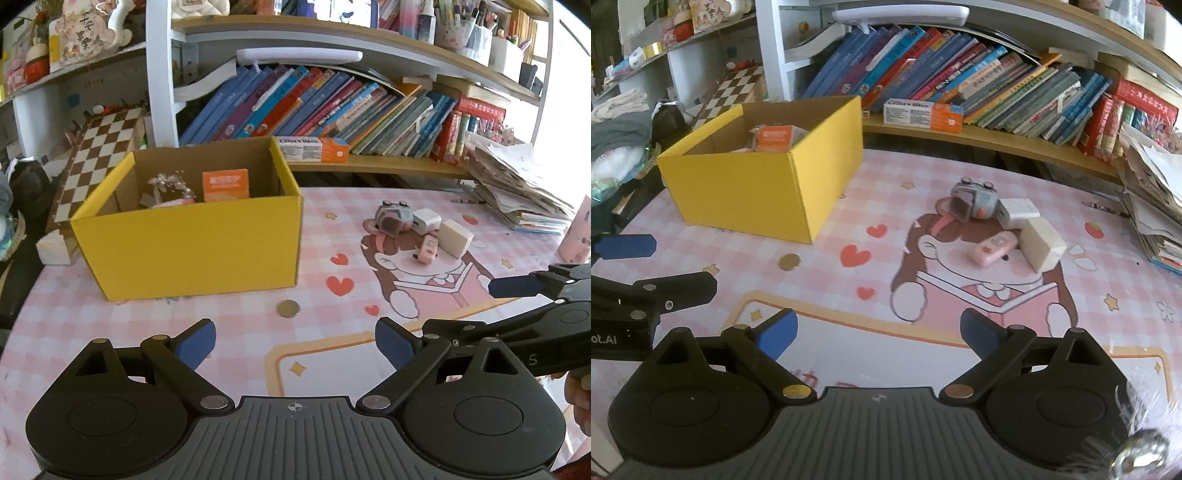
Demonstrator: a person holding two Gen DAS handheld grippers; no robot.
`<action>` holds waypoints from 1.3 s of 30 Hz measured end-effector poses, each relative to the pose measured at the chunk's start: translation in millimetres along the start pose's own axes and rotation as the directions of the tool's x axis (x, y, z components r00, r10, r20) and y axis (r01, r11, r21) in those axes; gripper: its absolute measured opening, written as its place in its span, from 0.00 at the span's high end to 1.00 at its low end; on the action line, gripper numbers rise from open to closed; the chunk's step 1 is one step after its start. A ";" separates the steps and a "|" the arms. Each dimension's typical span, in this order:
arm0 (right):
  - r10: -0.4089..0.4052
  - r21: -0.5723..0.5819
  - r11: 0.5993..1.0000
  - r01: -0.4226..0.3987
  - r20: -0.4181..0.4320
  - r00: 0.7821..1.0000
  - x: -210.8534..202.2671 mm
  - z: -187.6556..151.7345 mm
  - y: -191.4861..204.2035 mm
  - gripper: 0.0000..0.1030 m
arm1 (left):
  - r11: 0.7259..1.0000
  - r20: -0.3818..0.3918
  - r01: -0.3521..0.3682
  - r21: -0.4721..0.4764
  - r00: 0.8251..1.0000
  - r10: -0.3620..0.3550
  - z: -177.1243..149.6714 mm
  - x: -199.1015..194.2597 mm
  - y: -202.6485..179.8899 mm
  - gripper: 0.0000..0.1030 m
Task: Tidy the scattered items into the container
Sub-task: 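Move left tool to pink pencil case while right tool approaches white sponge block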
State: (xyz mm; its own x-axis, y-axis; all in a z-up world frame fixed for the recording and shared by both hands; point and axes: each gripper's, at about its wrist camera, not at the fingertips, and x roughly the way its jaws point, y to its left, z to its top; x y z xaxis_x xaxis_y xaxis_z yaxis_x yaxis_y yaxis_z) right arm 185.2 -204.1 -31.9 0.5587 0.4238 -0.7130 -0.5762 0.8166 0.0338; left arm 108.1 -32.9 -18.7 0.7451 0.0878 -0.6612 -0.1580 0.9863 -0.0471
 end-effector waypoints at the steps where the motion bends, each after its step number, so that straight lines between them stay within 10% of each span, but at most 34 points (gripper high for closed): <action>1: -0.001 0.000 1.000 0.001 0.001 1.000 -0.4 -1.2 -3.8 0.06 | 1.000 -0.002 0.000 -0.001 1.000 0.000 -0.2 1.0 -3.8 0.08; 39: -0.167 0.114 0.980 0.163 0.028 0.986 9.1 -6.6 -125.4 0.09 | 0.980 -0.001 0.096 0.176 0.995 -0.098 45.9 65.2 -107.3 0.08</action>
State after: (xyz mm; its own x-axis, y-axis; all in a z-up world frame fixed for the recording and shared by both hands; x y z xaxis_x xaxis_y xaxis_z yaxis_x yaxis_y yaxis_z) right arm 258.6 -305.2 -47.3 0.6639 0.2922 -0.6884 -0.4059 0.9139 -0.0036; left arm 203.3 -126.6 -22.5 0.7564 -0.0091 -0.6540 0.0310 0.9993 0.0219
